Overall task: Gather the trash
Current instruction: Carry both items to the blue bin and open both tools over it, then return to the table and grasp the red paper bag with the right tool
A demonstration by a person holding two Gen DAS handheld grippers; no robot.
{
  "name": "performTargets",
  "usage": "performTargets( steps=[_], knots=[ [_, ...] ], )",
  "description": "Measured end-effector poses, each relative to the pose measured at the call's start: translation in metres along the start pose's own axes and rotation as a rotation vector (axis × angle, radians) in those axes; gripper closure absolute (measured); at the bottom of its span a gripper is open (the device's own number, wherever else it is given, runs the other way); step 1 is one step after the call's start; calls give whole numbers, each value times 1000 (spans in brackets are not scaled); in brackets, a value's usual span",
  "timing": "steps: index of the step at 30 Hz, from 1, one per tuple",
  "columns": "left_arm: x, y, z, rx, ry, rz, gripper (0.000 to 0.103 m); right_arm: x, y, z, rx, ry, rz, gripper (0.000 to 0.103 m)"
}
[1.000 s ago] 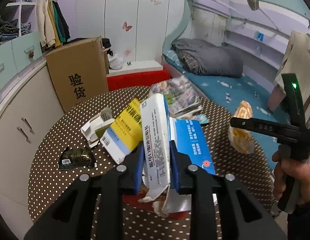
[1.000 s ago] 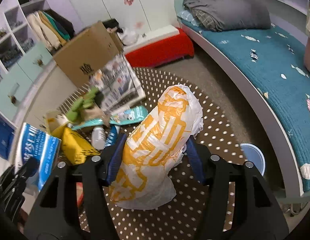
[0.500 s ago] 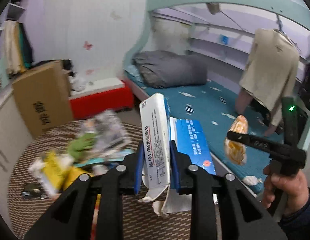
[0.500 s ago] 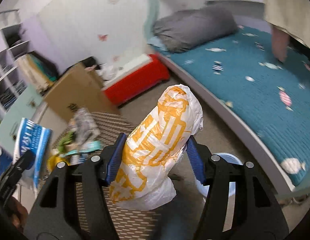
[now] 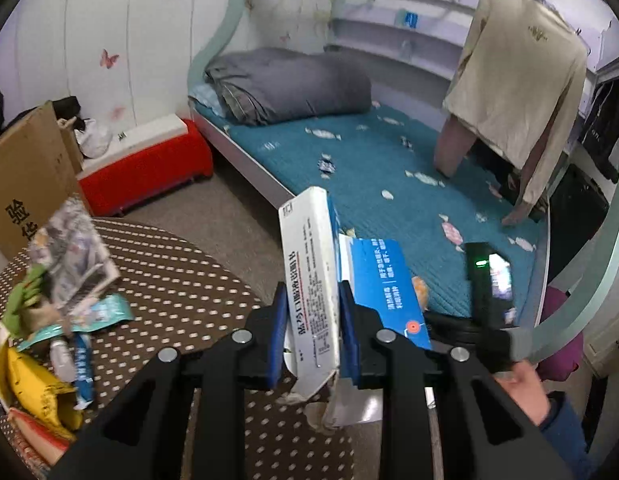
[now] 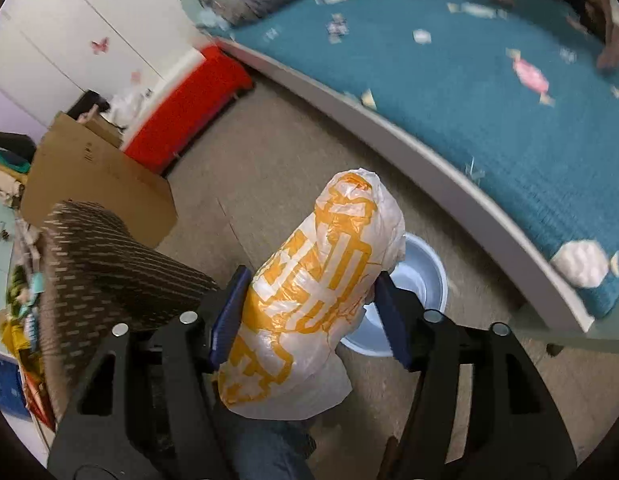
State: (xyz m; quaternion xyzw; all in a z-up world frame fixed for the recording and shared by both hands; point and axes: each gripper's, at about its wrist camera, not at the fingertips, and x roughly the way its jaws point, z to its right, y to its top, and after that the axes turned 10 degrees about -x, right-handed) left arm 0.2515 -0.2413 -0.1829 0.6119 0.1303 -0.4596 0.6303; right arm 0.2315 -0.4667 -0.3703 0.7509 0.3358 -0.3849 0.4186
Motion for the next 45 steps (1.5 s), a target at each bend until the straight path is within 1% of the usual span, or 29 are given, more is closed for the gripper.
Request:
performTargets(
  steps=[1,2,4,6,9,13,15,17,18,19,20,21,22,26,29,31,34,37,41,45],
  knots=[
    [6,0,3,8,1,-9,79,9,1,6,18,6,-14,22],
    [15,0,8,19,3,-25,79,16,1,14,44,5,-24,18],
    [29,0,14,34,4,-48,79,20,-3,22,82,4,-30,15],
    [45,-1,22,50,5,-79,79,12,-7,31,118,8,-4,10],
    [64,-4,31,69,2,-119,79,-14,-12,39,151,0,66,9],
    [90,-6,48,105,-11,-174,77,-66,-13,48,181,-20,199,8],
    [101,-8,55,122,-14,-199,77,-91,-11,46,175,-25,261,7],
    [114,-9,64,143,-15,-222,73,-115,-11,43,158,-27,318,6],
    [120,-10,68,154,-14,-237,69,-122,-11,42,155,-30,336,6],
    [126,-10,69,160,-10,-254,49,-131,-9,39,155,-33,355,6],
    [130,-10,70,159,-3,-268,25,-139,-9,38,156,-35,373,6],
    [130,-9,70,156,6,-258,18,-147,-9,36,151,-39,394,6],
    [127,-8,69,157,14,-235,17,-154,-9,35,145,-48,411,6],
    [112,-3,63,143,24,-197,16,-172,-13,22,104,-57,479,6],
    [92,0,58,128,27,-151,16,-182,-14,5,37,-107,511,6],
    [72,2,52,119,30,-106,15,-185,-13,-5,1,-116,513,6],
    [48,2,47,108,36,-58,14,-191,-14,-22,-39,-98,495,6],
    [20,3,41,86,30,-7,14,-201,-16,-42,-61,-98,496,6],
    [-19,2,32,74,37,67,13,-215,-19,-66,-90,-80,512,6],
    [-52,-1,20,62,39,119,12,-226,-24,-92,-123,-63,521,6]
  ],
)
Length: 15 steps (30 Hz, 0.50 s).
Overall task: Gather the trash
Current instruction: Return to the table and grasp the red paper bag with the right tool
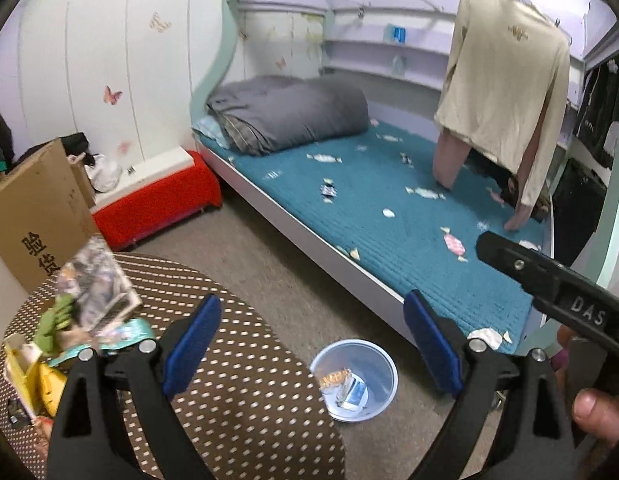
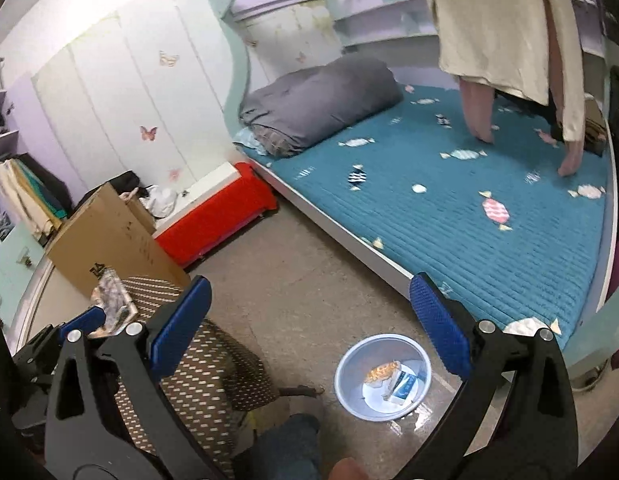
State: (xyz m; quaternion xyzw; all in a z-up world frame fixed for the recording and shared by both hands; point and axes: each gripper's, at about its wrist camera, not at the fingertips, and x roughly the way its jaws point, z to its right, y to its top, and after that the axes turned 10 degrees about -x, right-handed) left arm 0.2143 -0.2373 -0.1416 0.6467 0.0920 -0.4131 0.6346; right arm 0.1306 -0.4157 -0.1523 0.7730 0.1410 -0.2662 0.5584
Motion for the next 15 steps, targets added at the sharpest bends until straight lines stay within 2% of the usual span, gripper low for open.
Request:
performTargets(
  steps=[7,15],
  knots=[
    [-53,-6,-33,-32,18,76,11,-18,4,-49,-66,51,22,6],
    [-93,-19,-84,-104,70,124,11,-28,3,-110,-155,137,19,6]
  ],
)
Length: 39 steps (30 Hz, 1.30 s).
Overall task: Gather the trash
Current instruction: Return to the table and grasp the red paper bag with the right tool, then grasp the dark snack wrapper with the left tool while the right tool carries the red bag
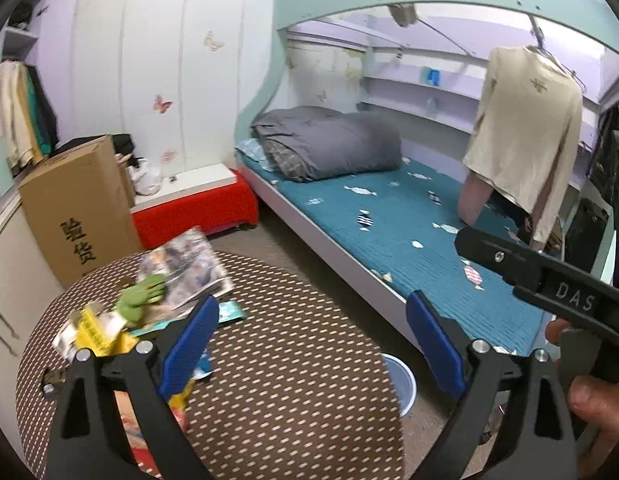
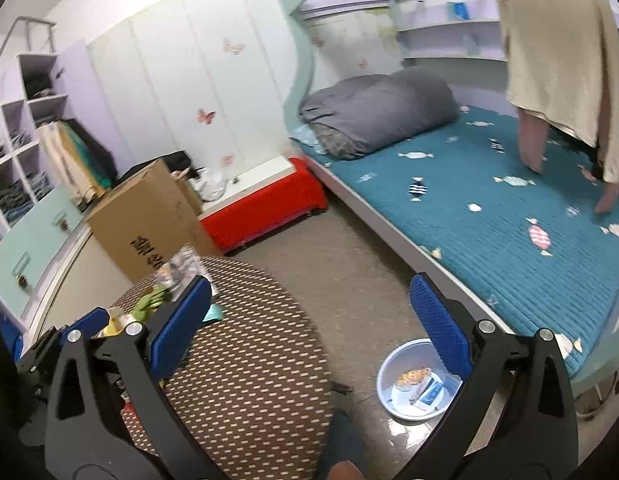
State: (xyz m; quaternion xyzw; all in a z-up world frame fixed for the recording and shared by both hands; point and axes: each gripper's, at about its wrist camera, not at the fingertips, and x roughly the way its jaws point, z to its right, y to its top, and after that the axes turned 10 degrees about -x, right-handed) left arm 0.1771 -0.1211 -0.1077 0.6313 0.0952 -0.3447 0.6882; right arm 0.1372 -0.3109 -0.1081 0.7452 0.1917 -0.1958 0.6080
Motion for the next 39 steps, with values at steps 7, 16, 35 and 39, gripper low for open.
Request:
performTargets(
  steps=[7,16,35,39],
  knots=[
    [-24,-17,-75,-106,112,19,10,31,-17,-71,-111,142,-99,6],
    [-45,-54,-186,-255,273,-9,11,82,-65,-155,-235,326,-274,6],
    [-33,-86,-307,-325,423,-93,11,142,-127,-239,-359,512,-436,27],
    [1,-75,-319,-267,444,-141,11,135,-127,-226,-329,523,-439,28]
  ],
)
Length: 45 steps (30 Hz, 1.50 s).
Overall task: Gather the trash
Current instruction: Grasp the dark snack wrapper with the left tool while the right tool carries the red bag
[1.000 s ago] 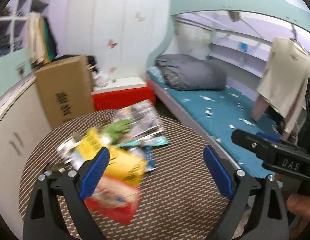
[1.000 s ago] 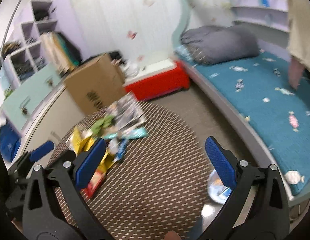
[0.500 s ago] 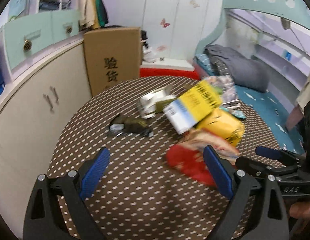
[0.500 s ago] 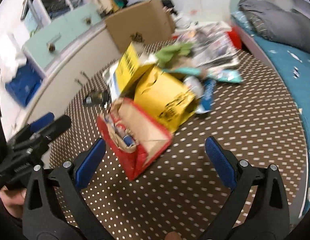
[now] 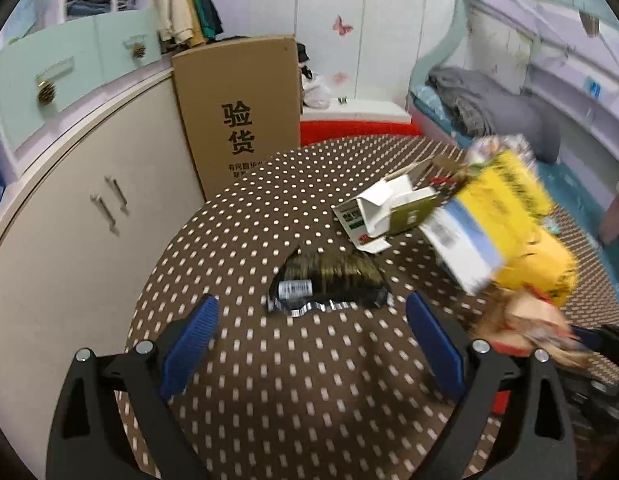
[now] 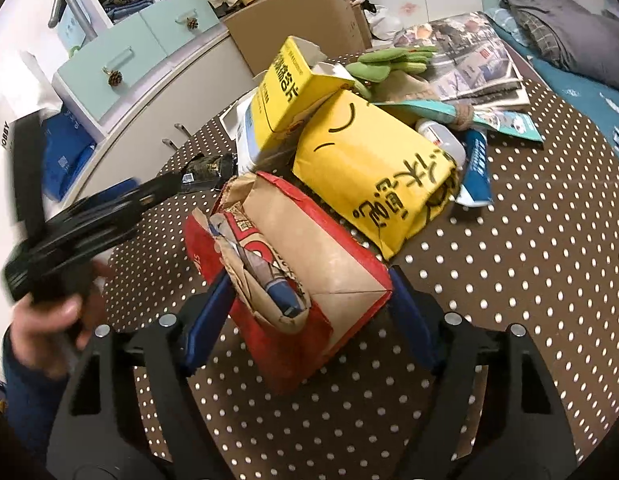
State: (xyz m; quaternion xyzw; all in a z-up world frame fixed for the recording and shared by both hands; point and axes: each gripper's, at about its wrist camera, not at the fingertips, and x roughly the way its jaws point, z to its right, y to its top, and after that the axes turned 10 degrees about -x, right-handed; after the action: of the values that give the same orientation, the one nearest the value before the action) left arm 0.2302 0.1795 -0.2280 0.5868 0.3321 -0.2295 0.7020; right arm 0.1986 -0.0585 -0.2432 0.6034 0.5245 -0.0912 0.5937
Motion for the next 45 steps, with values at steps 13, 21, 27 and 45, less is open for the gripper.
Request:
performTargets(
  steps=[13,21,27,45],
  knots=[
    [31,7,13,61,-119,-79,36,-41,-16,22,35,-10,39,28],
    [-7,-17,6,1,-132,-52,36,-80,-24,38,72,-37,106,28],
    [-57,-22,21,0,-156,12,36,-117,-21,60,112,-76,194,28],
    [-136,-1,227,215,-423,152,36,-248,-55,179,357,-324,443,28]
  ],
)
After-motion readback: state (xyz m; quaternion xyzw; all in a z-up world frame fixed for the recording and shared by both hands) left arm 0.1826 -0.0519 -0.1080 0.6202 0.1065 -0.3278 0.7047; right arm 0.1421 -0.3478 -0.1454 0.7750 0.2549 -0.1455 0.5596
